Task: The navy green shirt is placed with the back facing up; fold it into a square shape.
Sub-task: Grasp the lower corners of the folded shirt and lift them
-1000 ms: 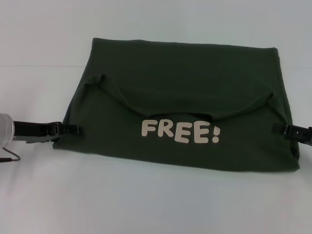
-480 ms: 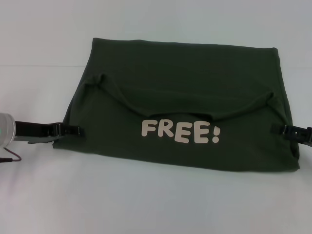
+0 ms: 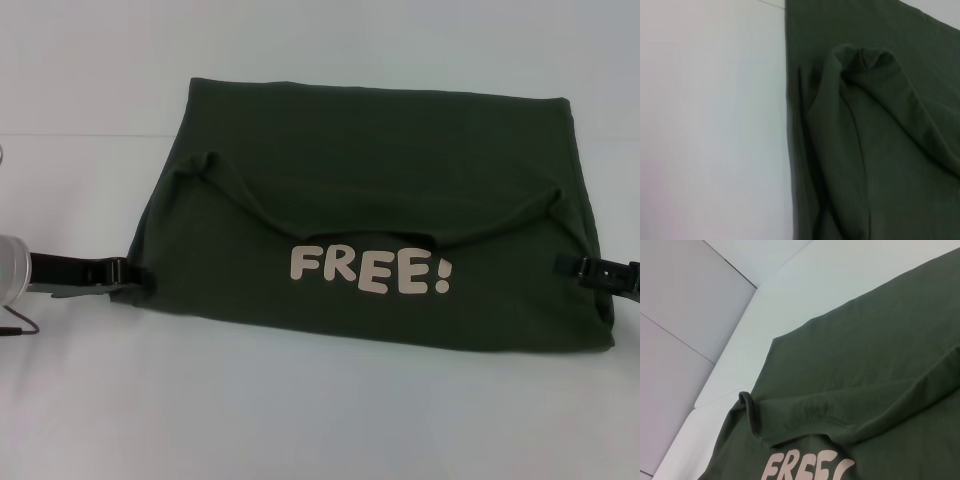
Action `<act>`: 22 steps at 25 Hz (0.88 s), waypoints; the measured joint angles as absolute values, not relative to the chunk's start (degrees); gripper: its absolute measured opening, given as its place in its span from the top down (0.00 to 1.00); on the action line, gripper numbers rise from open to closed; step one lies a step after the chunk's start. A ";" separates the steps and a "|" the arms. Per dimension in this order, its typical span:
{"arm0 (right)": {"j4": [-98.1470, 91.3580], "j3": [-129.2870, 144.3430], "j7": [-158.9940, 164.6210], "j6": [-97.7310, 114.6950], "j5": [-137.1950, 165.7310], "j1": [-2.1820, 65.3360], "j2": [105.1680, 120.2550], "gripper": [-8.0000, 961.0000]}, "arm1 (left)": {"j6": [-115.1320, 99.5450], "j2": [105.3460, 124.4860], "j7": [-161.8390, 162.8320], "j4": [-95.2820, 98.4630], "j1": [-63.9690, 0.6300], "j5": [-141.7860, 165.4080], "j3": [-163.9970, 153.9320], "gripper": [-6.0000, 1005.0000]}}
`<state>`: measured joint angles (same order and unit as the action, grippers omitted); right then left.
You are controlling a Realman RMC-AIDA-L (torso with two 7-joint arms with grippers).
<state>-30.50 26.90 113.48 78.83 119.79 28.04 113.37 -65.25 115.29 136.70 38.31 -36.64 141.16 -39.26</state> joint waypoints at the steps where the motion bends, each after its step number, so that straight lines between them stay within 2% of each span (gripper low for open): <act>1: -30.50 26.90 113.49 78.86 119.79 28.04 113.37 0.13 | -65.26 115.29 136.69 38.31 -36.66 141.16 -39.37 0.57; 10: -30.91 27.04 114.53 79.52 119.93 27.70 112.91 0.14 | -65.56 115.27 136.59 38.33 -36.87 141.16 -40.12 0.78; 18: -42.40 28.72 132.19 89.83 131.83 29.33 109.11 0.15 | -65.78 115.00 136.49 38.32 -37.14 141.15 -40.63 0.98; 21: -47.25 30.43 141.91 94.29 138.15 31.13 107.10 0.16 | -65.84 114.96 136.15 38.32 -37.21 141.15 -40.62 0.98; 22: -47.76 30.98 146.58 96.03 141.91 32.98 105.67 0.16 | -65.86 114.95 136.00 38.32 -37.23 141.15 -40.61 0.98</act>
<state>-47.76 30.98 146.58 96.03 141.91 32.98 105.67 -65.86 114.95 136.00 38.32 -37.23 141.15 -40.61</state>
